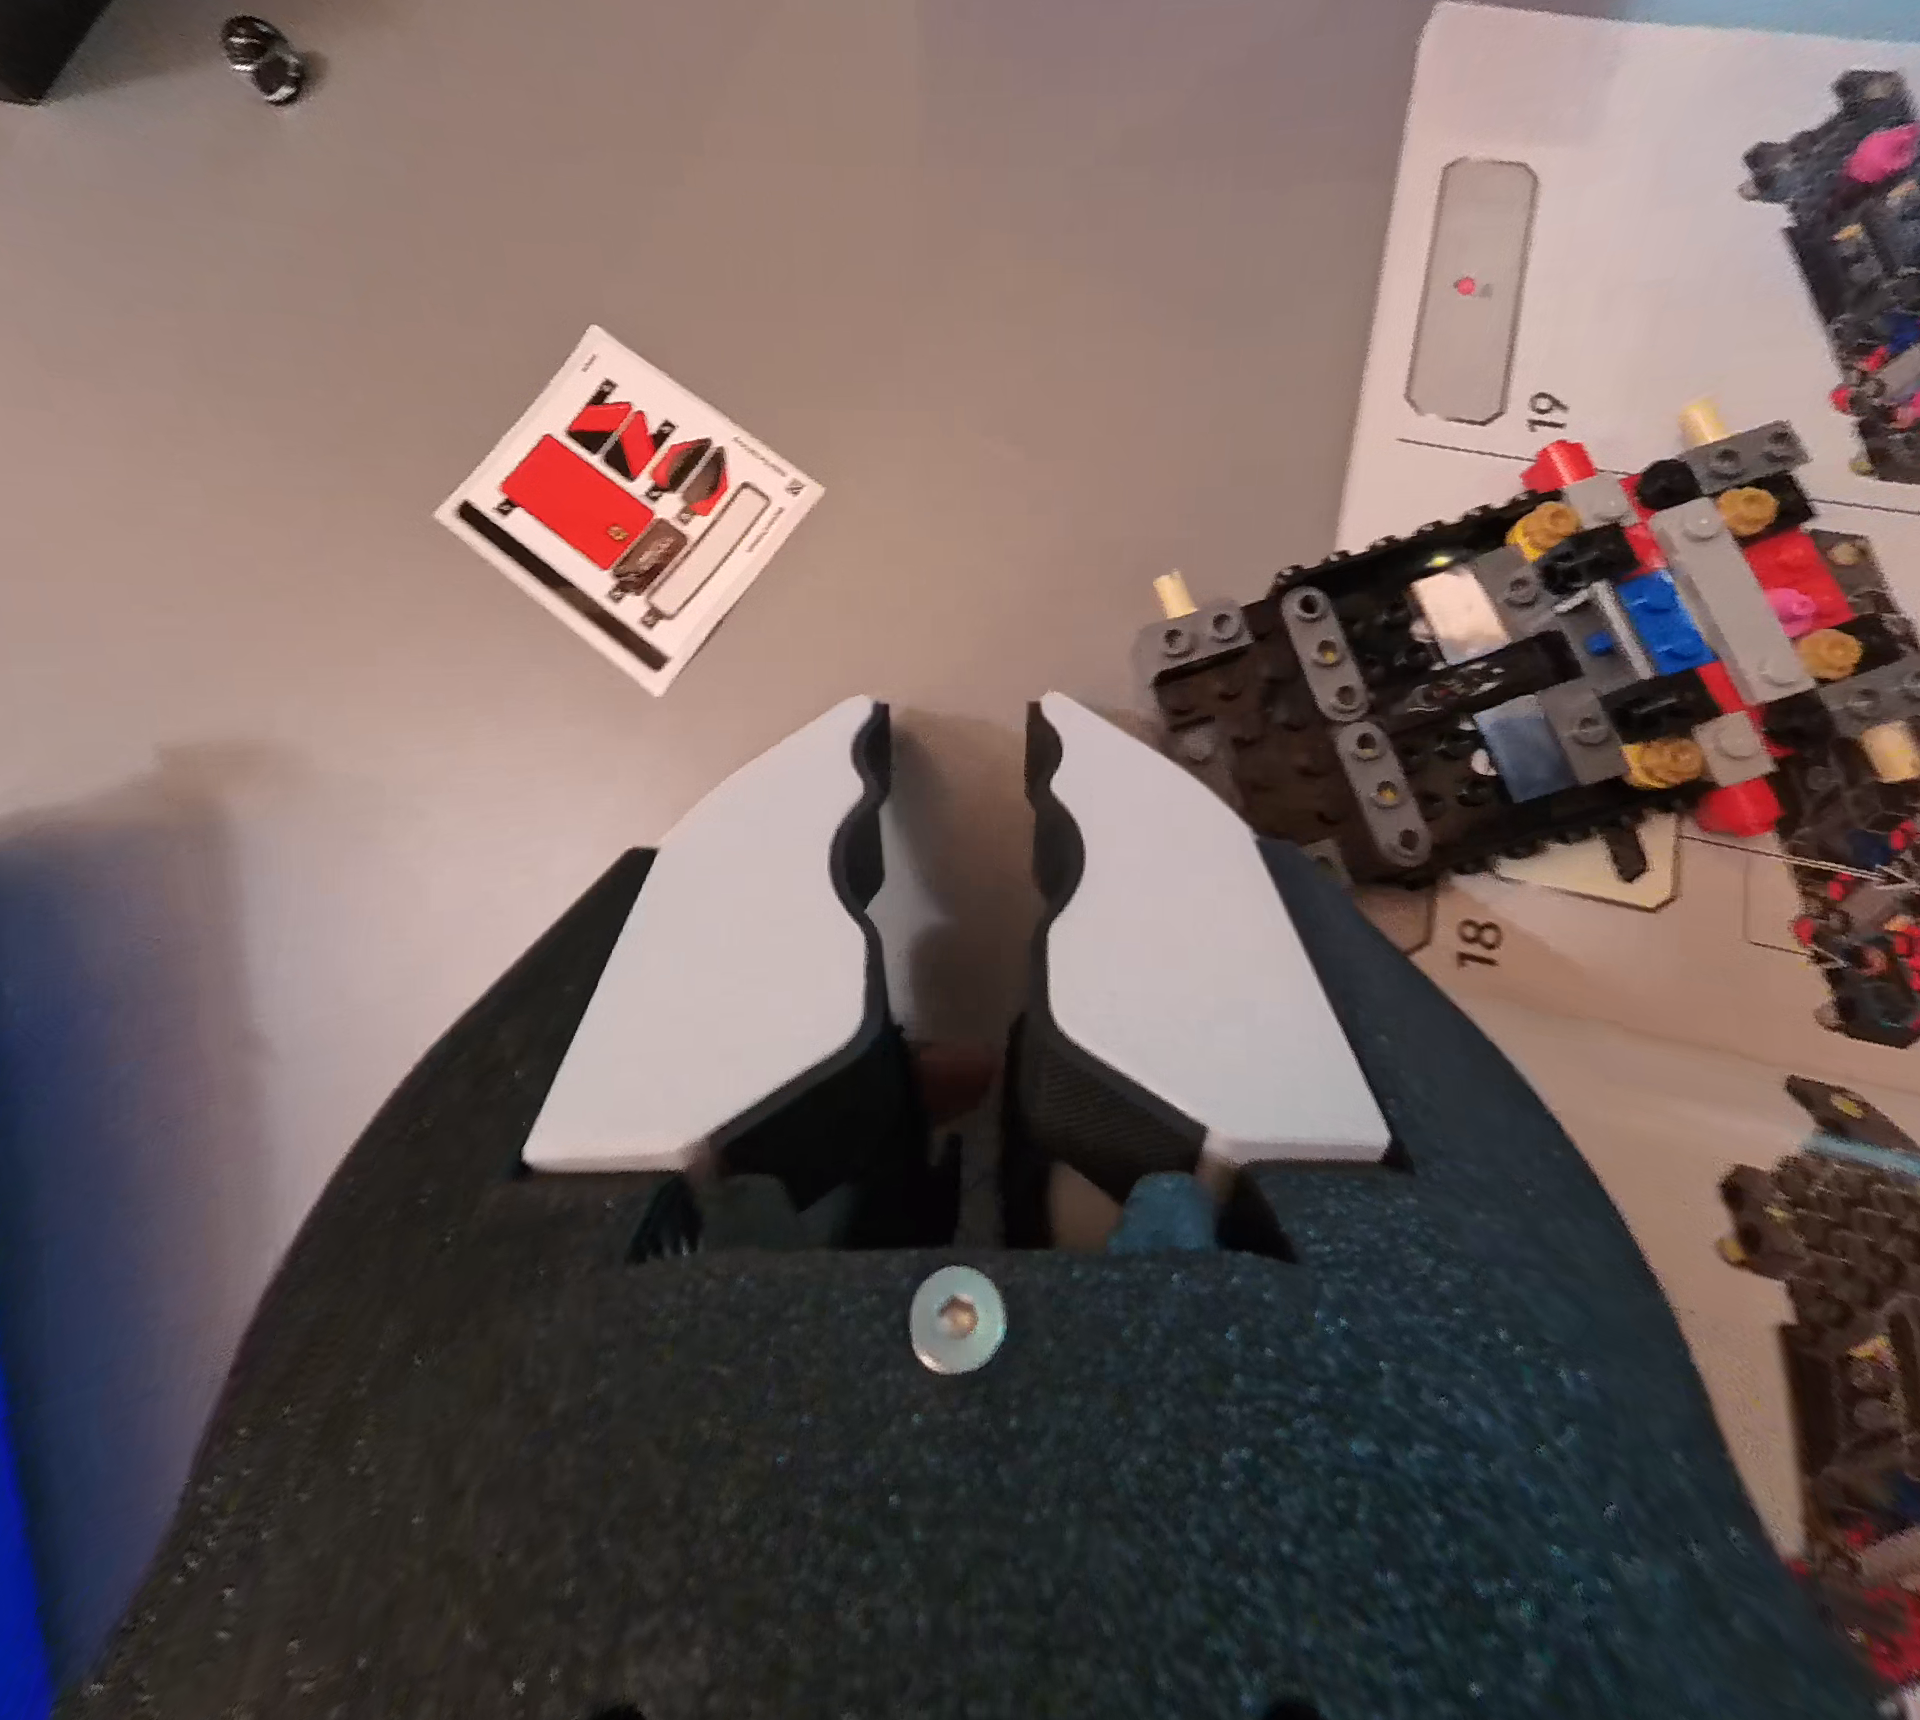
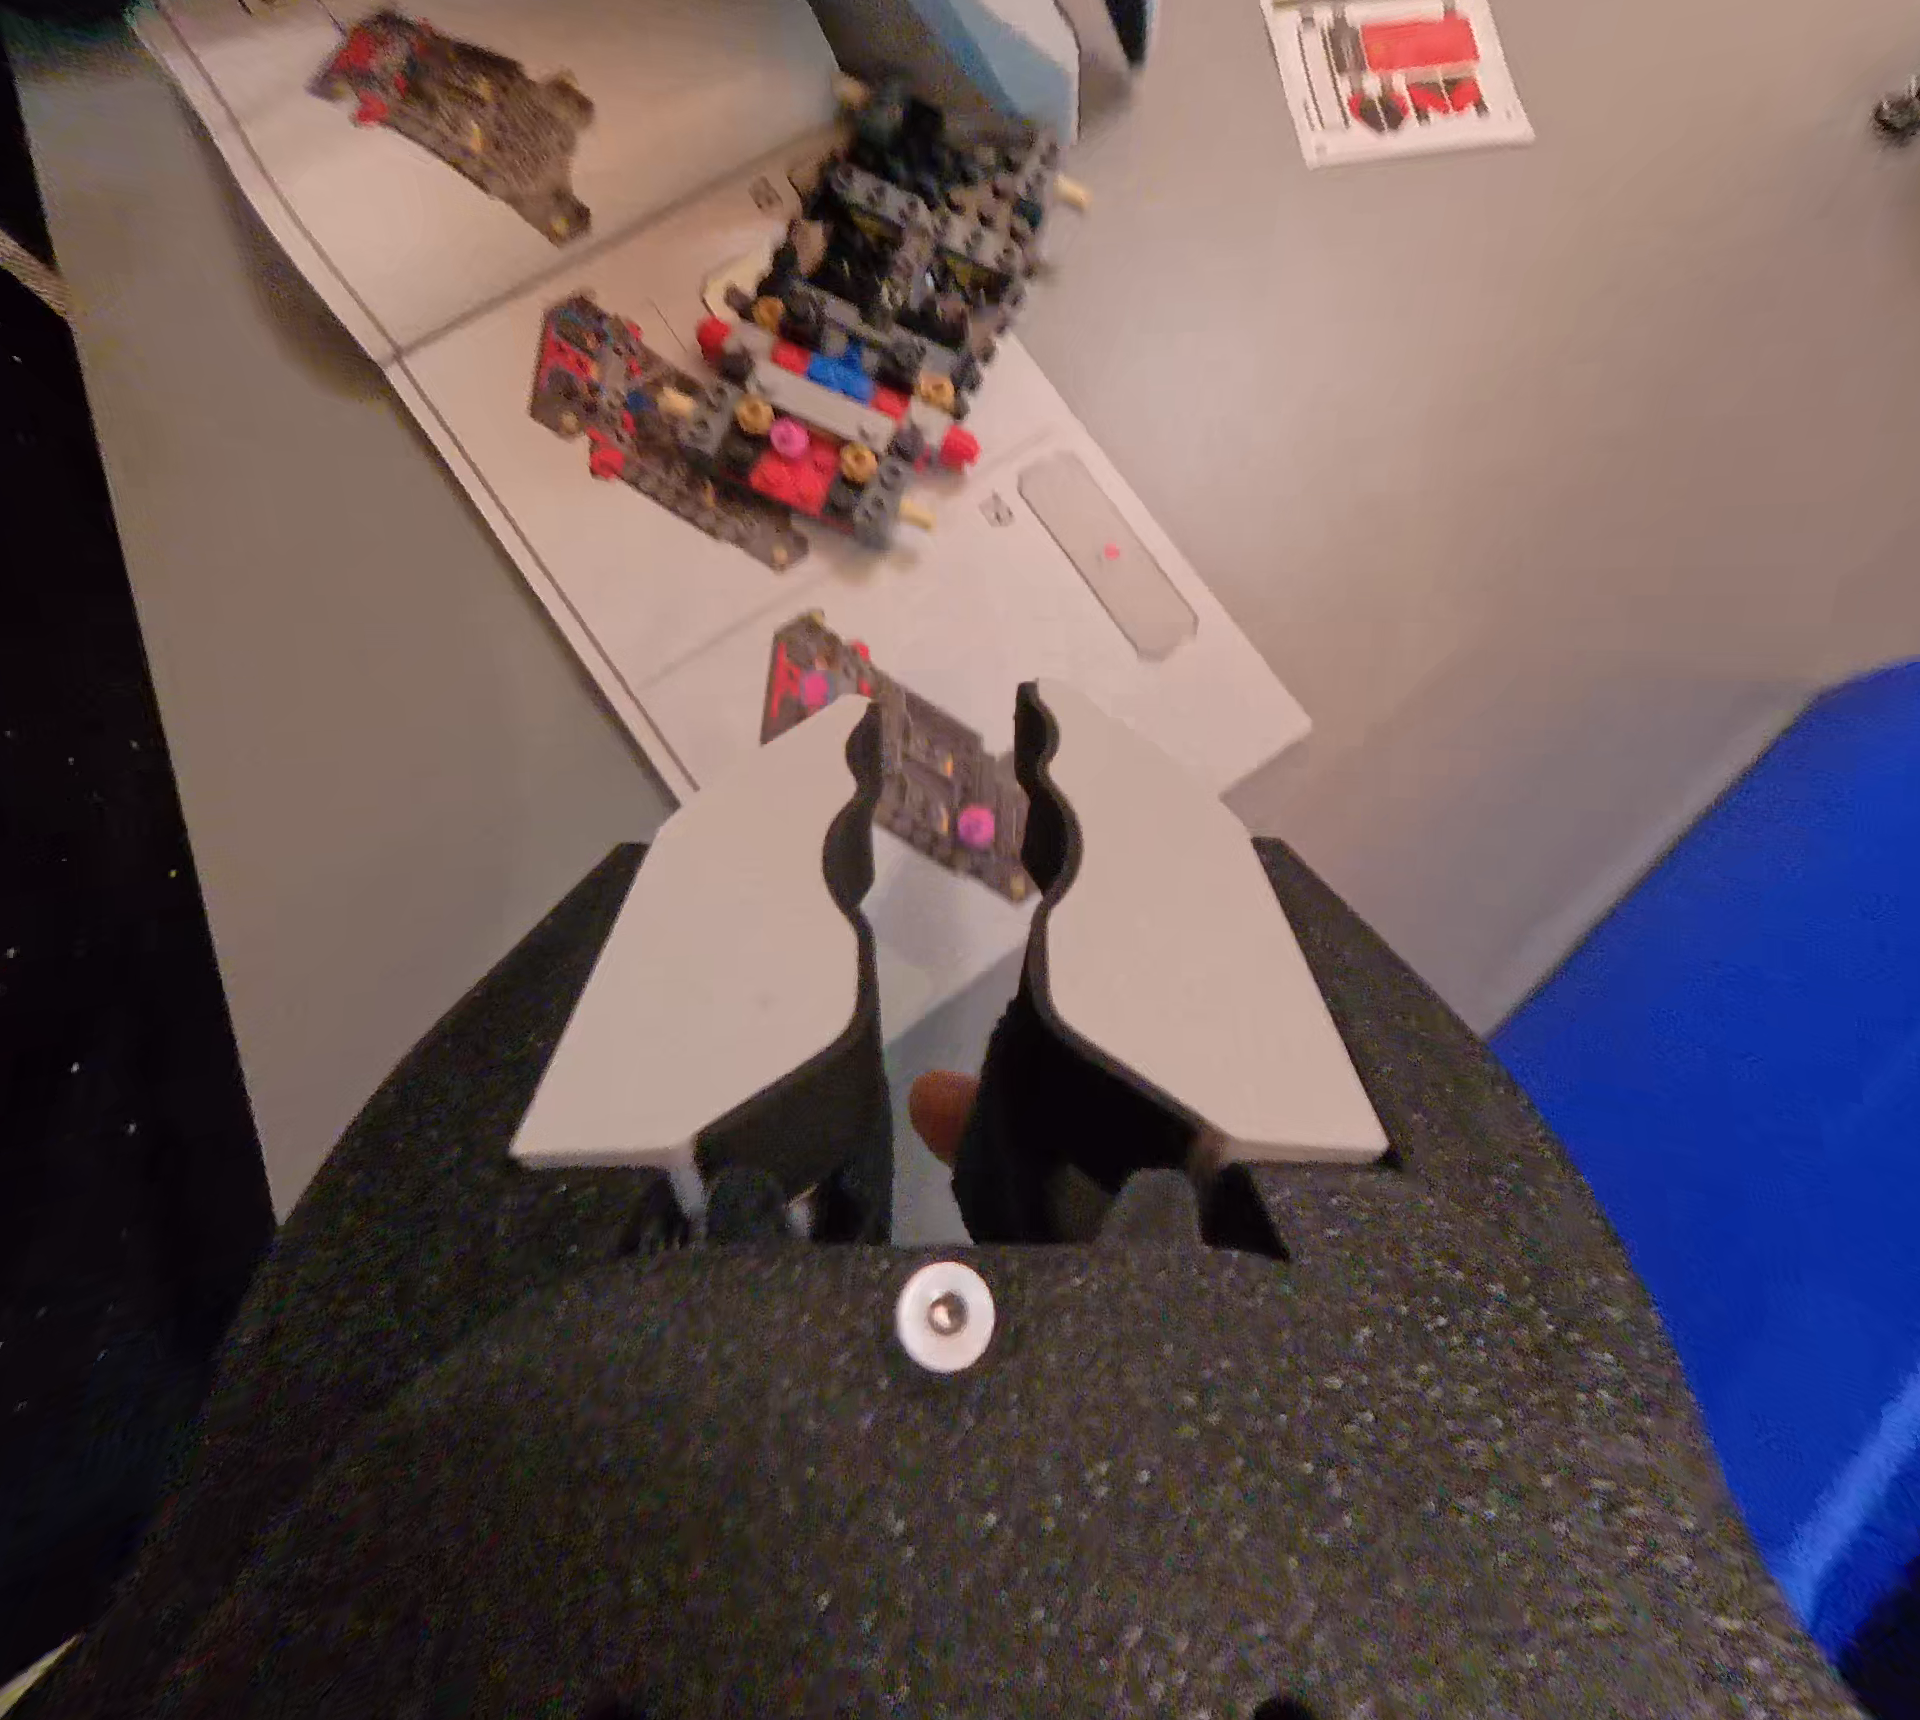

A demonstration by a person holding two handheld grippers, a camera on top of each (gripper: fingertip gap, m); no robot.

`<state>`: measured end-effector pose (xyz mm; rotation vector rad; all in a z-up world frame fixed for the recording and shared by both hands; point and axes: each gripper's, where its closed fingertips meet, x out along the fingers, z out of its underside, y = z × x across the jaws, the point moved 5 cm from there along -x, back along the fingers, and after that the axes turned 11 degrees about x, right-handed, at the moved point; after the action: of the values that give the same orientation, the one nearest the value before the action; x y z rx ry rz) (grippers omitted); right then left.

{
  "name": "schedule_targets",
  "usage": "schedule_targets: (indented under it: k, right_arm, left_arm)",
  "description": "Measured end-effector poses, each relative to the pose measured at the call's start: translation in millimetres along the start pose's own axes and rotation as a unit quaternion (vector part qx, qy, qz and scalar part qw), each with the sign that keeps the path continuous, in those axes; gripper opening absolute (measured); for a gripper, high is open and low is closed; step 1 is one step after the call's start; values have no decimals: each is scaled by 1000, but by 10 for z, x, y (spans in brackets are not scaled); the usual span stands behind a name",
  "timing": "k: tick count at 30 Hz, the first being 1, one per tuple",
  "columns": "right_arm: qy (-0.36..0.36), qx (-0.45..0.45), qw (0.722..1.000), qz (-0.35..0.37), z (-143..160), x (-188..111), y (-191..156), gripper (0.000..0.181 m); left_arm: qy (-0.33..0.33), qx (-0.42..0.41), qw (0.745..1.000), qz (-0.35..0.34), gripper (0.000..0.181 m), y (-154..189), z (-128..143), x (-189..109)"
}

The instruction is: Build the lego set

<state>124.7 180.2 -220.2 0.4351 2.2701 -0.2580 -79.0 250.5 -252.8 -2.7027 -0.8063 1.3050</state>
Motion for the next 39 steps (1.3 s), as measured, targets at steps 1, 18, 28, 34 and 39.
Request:
schedule_targets:
  k: [1,18,28,34,39]
  right_arm:
    - [-9,8,1000,6,52,-32,19,21]
    - [-19,60,998,11,359,69,147,12]
    - [-40,41,998,0,265,95,117,8]
    - [-48,38,998,8,274,109,130,9]
    - [-51,36,998,5,274,115,119,9]
  left_arm:
    - [1,0,1000,-14,26,-36,7,-12]
    - [236,-154,958,-52,0,-363,-195,-407]
    - [211,-129,967,-61,2,-328,-184,-364]
    - [208,-129,968,-63,3,-332,-175,-360]
    - [200,-127,969,-66,5,-334,-161,-344]
